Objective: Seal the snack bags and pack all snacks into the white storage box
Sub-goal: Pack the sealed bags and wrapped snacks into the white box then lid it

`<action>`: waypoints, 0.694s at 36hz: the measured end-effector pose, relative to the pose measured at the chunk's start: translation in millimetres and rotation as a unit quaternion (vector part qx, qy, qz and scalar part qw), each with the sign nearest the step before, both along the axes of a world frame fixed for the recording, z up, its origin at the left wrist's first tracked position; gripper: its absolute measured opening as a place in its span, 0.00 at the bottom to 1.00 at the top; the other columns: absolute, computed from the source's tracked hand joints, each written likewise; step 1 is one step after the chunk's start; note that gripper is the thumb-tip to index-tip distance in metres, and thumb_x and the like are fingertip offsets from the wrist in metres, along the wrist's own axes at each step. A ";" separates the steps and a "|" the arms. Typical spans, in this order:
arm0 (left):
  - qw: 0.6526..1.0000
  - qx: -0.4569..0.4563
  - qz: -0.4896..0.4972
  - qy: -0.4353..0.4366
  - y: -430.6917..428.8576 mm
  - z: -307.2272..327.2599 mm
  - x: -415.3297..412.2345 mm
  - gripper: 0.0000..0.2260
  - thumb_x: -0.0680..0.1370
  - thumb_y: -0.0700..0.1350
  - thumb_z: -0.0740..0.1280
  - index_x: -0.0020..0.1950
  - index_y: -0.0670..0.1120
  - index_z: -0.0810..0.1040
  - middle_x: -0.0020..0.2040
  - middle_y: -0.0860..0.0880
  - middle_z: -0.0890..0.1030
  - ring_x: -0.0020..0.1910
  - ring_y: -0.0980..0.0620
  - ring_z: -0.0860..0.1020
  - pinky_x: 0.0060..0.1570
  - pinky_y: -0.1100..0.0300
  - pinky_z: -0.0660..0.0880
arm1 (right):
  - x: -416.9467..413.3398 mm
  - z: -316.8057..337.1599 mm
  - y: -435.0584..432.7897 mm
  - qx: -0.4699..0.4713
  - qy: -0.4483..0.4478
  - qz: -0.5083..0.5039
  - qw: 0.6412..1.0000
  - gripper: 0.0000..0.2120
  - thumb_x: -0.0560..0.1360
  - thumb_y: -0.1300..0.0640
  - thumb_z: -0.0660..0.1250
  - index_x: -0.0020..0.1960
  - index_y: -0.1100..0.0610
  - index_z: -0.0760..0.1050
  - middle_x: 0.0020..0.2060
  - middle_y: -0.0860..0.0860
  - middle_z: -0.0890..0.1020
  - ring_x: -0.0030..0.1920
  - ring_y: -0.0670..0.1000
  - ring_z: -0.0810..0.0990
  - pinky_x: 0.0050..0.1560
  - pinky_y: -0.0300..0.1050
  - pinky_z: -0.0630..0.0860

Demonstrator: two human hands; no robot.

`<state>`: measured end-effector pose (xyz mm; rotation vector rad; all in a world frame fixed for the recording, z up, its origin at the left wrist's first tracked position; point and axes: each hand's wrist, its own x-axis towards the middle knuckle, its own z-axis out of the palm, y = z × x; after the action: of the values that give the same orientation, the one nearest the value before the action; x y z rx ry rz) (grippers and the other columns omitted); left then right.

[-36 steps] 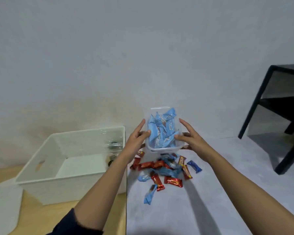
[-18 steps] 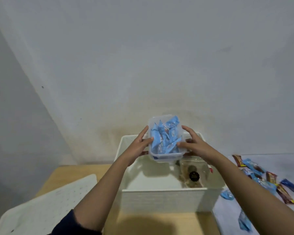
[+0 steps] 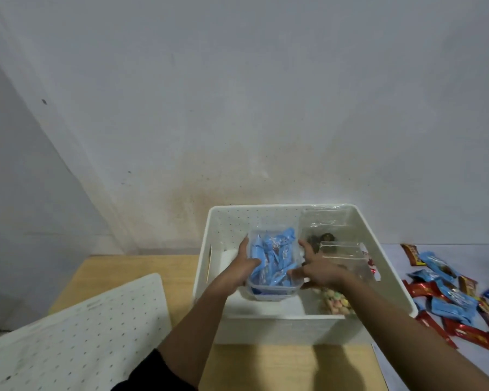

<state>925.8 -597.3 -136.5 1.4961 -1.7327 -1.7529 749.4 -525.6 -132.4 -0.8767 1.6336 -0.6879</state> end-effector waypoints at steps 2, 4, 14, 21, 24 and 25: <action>1.000 0.009 0.000 -0.007 -3.1 -7.7 0.4 0.31 0.80 0.41 0.59 0.75 0.58 0.45 0.73 0.47 0.64 0.65 0.44 0.71 0.52 0.54 0.75 | 1.8 -6.4 -4.4 0.010 0.010 0.010 1.000 0.46 0.73 0.66 0.67 0.75 0.45 0.39 0.66 0.59 0.71 0.59 0.60 0.77 0.58 0.58 0.77; 1.000 0.017 -0.006 -0.021 -6.3 -11.3 -0.6 0.31 0.80 0.40 0.58 0.75 0.57 0.44 0.74 0.45 0.62 0.67 0.43 0.70 0.55 0.52 0.74 | 5.2 -11.2 -8.1 0.017 0.009 0.019 1.000 0.45 0.74 0.68 0.65 0.75 0.45 0.38 0.65 0.59 0.71 0.59 0.59 0.77 0.58 0.56 0.77; 0.993 -0.032 -0.029 -0.110 -20.5 -20.7 -4.3 0.33 0.80 0.43 0.59 0.76 0.53 0.40 0.75 0.41 0.59 0.70 0.41 0.65 0.65 0.51 0.67 | 6.9 -26.5 -18.9 0.024 -0.004 0.016 1.000 0.43 0.75 0.66 0.63 0.75 0.41 0.39 0.61 0.54 0.72 0.48 0.49 0.76 0.39 0.42 0.75; 0.969 -0.201 -0.060 -0.127 -34.7 2.0 11.8 0.28 0.79 0.44 0.61 0.77 0.48 0.52 0.76 0.45 0.56 0.74 0.46 0.58 0.71 0.54 0.57 | 11.7 -22.2 -21.0 0.043 0.027 0.021 0.999 0.44 0.75 0.63 0.64 0.74 0.37 0.38 0.57 0.54 0.73 0.51 0.54 0.78 0.51 0.54 0.80; 0.940 -0.323 -0.024 -0.108 -44.7 19.4 29.4 0.26 0.79 0.43 0.60 0.76 0.47 0.56 0.76 0.47 0.56 0.75 0.49 0.54 0.72 0.57 0.52 | 13.9 -20.0 -22.1 0.050 0.029 0.020 0.998 0.43 0.76 0.63 0.64 0.74 0.37 0.38 0.58 0.56 0.75 0.52 0.56 0.78 0.53 0.56 0.79; 0.928 -0.355 -0.008 -0.112 -47.8 23.4 36.1 0.26 0.79 0.43 0.60 0.76 0.47 0.56 0.76 0.47 0.56 0.76 0.49 0.53 0.72 0.57 0.51 | 14.8 -19.3 -22.8 0.052 0.030 0.022 0.998 0.43 0.76 0.63 0.64 0.74 0.37 0.38 0.58 0.56 0.75 0.53 0.56 0.78 0.53 0.57 0.79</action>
<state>961.9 -645.1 -113.1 1.3608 -2.1606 -0.8001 764.2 -548.4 -151.7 -0.8615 1.6834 -0.5458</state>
